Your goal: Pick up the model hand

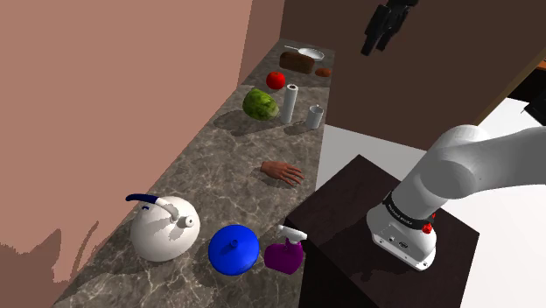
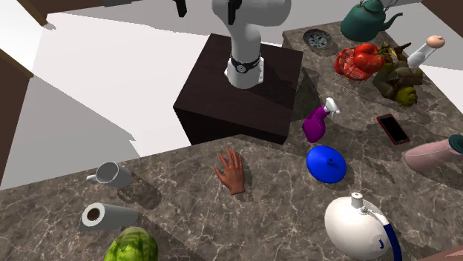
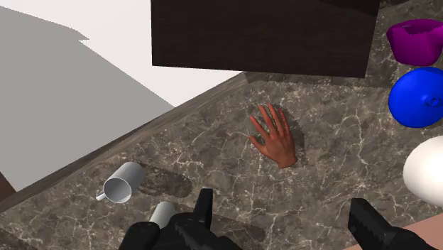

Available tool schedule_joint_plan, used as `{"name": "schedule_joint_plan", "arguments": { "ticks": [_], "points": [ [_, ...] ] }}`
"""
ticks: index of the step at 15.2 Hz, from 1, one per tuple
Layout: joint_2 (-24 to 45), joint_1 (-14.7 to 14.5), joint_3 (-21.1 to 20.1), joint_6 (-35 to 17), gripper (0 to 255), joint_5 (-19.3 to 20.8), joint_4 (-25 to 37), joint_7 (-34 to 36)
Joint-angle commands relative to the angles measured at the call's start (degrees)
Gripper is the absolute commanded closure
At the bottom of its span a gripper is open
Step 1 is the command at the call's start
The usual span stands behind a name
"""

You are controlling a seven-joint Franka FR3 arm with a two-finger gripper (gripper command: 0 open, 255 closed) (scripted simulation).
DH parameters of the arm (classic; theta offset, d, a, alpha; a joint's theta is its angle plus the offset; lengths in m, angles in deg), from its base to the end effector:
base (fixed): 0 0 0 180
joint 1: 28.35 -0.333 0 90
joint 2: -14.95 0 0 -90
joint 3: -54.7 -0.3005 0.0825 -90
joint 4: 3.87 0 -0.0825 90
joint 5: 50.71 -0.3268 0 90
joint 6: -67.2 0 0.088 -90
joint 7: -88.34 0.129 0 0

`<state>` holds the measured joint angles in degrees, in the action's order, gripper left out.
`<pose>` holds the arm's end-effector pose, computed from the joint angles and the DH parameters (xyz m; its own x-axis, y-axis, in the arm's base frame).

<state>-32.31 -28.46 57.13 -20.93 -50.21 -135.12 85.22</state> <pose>0.2485 -0.0159 0.5912 0.9970 0.0251 0.0728 0.0265 -0.9995 -0.0185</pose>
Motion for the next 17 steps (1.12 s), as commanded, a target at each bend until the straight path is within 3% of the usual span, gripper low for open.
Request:
{"name": "schedule_joint_plan", "arguments": {
  "ticks": [1, 9, 17],
  "points": [
    [0.0, 0.0, 0.0, 0.0, 0, 0.0, 0.0, 0.0],
    [4.5, -2.2, 5.4, -13.6, 0, -1.0, -11.6, -8.9],
    [15.0, -5.5, 10.9, -28.1, 0, -3.5, -18.7, -19.1]
  ]
}}
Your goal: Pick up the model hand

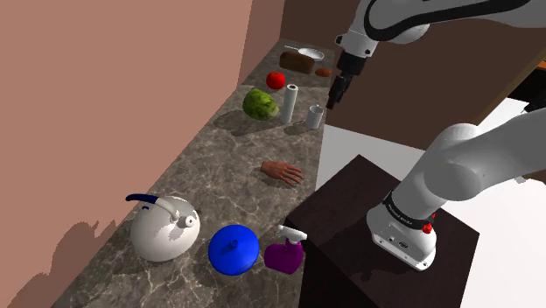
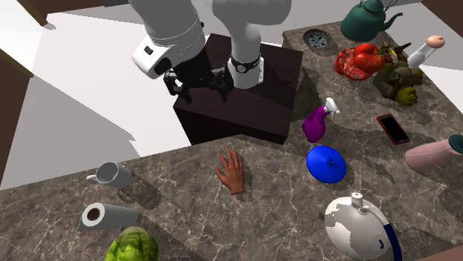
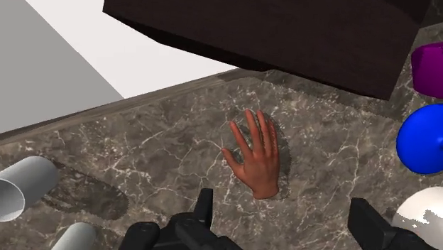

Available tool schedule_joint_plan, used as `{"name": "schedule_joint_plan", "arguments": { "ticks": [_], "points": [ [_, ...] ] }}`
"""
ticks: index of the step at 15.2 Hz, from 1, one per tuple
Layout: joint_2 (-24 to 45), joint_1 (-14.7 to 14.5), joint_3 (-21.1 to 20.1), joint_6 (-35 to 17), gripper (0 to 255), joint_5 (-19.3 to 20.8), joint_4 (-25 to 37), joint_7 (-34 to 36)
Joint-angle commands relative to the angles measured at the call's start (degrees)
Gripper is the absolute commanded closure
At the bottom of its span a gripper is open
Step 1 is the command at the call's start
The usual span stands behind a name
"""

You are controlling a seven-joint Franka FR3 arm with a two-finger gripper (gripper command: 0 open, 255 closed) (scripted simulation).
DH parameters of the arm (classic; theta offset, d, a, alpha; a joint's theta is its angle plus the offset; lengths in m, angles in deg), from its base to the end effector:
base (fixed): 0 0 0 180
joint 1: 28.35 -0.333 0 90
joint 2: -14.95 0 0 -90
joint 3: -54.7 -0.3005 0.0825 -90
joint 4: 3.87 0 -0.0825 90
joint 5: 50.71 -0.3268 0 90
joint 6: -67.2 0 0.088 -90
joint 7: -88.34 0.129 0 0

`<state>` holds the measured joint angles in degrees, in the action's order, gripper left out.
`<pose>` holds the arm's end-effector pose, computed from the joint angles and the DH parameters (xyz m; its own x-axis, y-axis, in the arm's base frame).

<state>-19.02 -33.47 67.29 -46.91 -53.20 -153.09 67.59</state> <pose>0.3157 -0.0379 0.4290 0.9686 0.2471 0.0256 0.2480 -0.9551 -0.1619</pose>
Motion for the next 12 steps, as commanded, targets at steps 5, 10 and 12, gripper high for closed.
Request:
{"name": "schedule_joint_plan", "arguments": {
  "ticks": [5, 10, 12],
  "points": [
    [11.4, -3.8, 4.2, -11.1, 0, -4.2, -2.6, -9.5],
    [23.2, -8.0, 7.1, -19.0, 0, -11.6, -2.1, -19.8],
    [28.3, -9.5, 7.7, -21.5, 0, -15.8, -1.3, -24.8]
  ]
}}
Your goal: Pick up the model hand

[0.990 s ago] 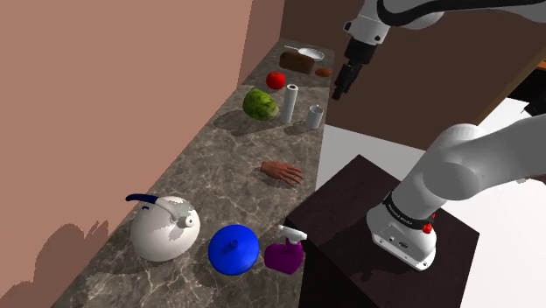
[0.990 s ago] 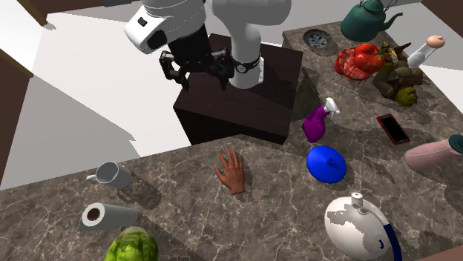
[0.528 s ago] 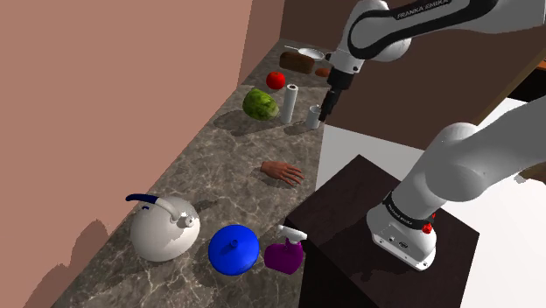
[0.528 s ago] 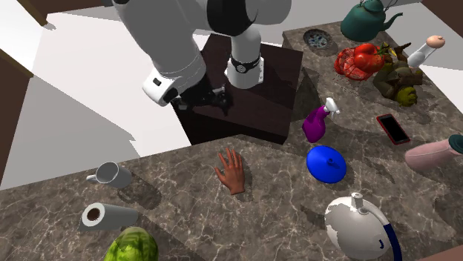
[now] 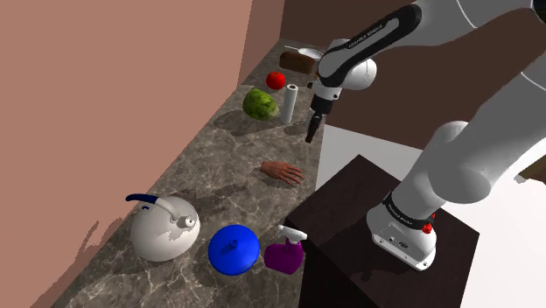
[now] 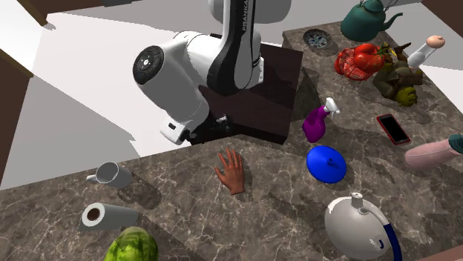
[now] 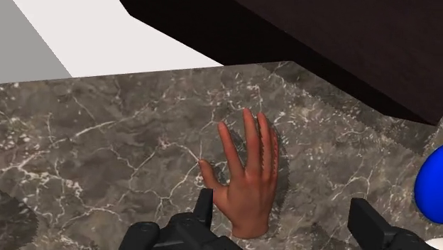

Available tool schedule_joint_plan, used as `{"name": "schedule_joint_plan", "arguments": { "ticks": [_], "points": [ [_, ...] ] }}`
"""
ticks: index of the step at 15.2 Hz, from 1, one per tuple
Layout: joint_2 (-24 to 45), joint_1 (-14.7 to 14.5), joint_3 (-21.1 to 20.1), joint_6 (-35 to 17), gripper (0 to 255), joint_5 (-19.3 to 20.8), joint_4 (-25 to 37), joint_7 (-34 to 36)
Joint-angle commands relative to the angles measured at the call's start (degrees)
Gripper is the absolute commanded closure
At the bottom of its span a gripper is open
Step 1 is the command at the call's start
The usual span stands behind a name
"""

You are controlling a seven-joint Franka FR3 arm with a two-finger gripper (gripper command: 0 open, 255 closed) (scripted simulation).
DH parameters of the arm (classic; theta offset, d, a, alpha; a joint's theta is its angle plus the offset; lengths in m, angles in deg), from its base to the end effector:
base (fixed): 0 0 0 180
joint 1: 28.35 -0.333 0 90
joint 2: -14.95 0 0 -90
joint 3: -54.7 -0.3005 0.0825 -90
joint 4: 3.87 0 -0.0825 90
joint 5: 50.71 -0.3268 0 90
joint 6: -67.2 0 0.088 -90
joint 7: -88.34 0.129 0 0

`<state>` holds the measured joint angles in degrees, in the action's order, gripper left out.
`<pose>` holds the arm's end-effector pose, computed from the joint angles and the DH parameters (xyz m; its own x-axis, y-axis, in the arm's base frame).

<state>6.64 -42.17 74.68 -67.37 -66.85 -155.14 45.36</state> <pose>0.3688 -0.0279 0.2886 0.9074 0.4201 0.0131 0.4068 -0.8700 -0.2786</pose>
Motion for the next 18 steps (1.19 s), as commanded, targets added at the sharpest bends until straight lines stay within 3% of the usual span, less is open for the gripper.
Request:
{"name": "schedule_joint_plan", "arguments": {
  "ticks": [1, 5, 9, 18],
  "points": [
    [5.3, -1.5, 0.4, -2.1, 0, -4.6, 1.4, -5.2],
    [16.1, -2.6, -1.1, -5.0, 0, -14.6, 4.6, -16.0],
    [26.4, -1.3, -5.0, -6.5, 0, -23.0, 9.1, -25.4],
    [33.8, 0.7, -8.2, -9.9, 0, -28.8, 11.7, -30.8]
  ]
}}
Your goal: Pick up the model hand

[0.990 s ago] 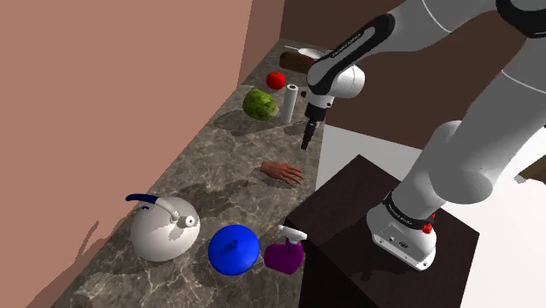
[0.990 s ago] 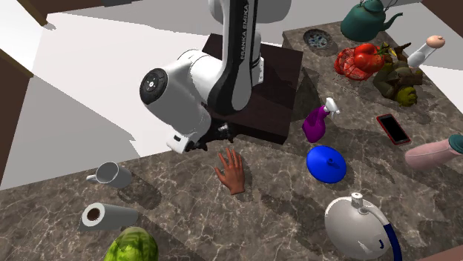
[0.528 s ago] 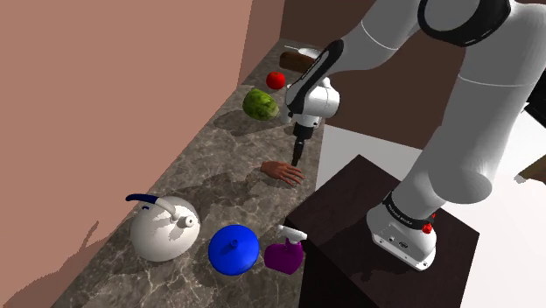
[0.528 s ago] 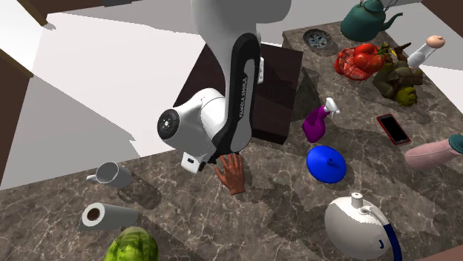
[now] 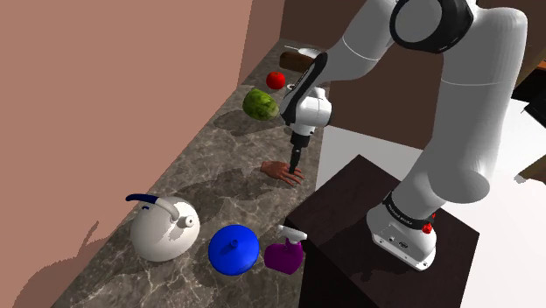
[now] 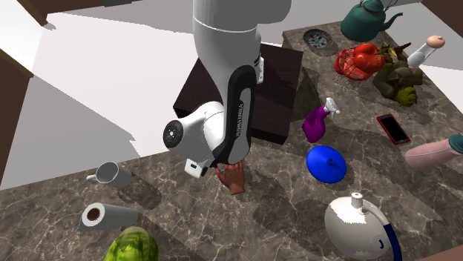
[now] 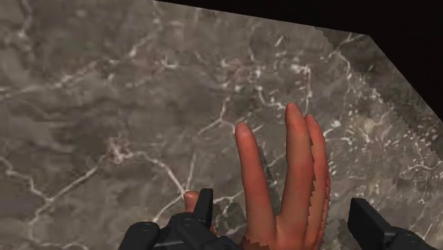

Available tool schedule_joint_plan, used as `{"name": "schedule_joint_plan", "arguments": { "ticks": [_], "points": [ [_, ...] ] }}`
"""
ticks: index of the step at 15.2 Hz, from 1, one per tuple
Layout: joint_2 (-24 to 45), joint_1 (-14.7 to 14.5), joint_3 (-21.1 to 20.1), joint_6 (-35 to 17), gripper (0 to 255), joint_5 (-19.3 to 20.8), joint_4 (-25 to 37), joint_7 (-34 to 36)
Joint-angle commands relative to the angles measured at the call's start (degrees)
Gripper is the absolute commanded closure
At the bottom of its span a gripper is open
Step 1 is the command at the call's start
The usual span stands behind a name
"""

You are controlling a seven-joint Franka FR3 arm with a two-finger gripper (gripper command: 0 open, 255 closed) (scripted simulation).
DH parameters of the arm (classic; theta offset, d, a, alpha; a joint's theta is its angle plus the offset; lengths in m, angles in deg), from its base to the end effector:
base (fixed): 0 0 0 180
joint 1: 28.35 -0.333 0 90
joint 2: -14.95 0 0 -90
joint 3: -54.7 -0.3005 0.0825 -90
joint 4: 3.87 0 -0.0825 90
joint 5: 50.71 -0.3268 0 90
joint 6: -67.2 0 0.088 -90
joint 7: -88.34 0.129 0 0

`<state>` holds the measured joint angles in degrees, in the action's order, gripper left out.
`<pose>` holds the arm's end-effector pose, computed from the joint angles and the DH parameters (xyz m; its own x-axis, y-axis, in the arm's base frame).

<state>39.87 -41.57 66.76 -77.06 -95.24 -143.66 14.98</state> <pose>0.4077 0.0009 0.1300 0.8303 0.5570 0.0207 0.5229 -0.7656 -0.3747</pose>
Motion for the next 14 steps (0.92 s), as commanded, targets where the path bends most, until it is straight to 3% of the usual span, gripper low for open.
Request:
{"name": "schedule_joint_plan", "arguments": {
  "ticks": [1, 2, 11, 14],
  "points": [
    [0.6, 0.1, -0.2, -0.3, 0, -0.4, 0.2, -0.4],
    [0.6, 0.1, -0.2, -0.2, 255, -0.4, 0.3, -0.3],
    [0.6, 0.1, -0.2, -0.3, 255, -0.4, 0.2, -0.4],
    [-2.2, -0.6, 0.9, 1.0, 255, 1.6, -0.8, 1.5]
  ]
}}
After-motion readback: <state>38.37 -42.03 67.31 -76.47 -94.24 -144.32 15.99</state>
